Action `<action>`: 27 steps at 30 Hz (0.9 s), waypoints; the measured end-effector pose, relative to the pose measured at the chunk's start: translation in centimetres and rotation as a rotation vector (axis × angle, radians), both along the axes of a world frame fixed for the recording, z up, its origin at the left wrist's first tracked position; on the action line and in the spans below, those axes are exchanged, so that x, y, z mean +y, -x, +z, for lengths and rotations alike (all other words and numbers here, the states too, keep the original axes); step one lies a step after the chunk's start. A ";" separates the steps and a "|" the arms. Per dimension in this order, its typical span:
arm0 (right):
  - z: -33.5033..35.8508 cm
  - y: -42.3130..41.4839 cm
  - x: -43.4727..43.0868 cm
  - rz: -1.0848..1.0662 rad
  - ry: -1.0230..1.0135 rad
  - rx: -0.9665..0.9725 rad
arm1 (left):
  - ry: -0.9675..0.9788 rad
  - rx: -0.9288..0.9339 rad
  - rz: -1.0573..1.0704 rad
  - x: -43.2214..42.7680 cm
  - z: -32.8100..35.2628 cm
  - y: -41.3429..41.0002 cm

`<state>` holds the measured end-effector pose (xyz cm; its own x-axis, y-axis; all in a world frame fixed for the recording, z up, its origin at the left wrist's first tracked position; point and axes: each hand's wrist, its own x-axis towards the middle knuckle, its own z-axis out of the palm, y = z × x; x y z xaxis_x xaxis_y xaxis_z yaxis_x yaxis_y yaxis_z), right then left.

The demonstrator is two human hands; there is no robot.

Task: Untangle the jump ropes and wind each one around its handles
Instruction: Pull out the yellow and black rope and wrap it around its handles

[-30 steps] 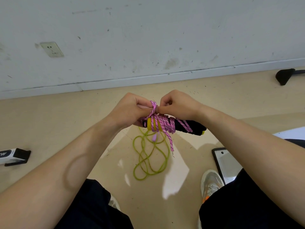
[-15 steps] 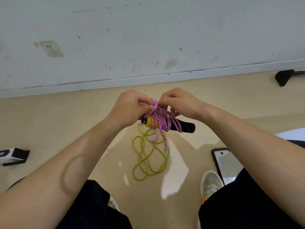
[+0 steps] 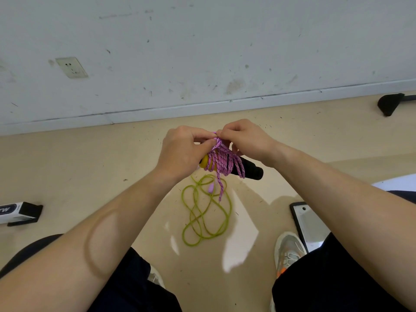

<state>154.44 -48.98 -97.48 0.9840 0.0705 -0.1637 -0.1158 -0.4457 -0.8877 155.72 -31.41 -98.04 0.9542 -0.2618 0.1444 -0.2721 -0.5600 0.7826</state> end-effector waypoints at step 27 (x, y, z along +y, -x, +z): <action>-0.9 -1.0 1.6 -0.138 0.248 0.163 | -0.440 -0.491 -0.039 -1.1 -3.0 -1.0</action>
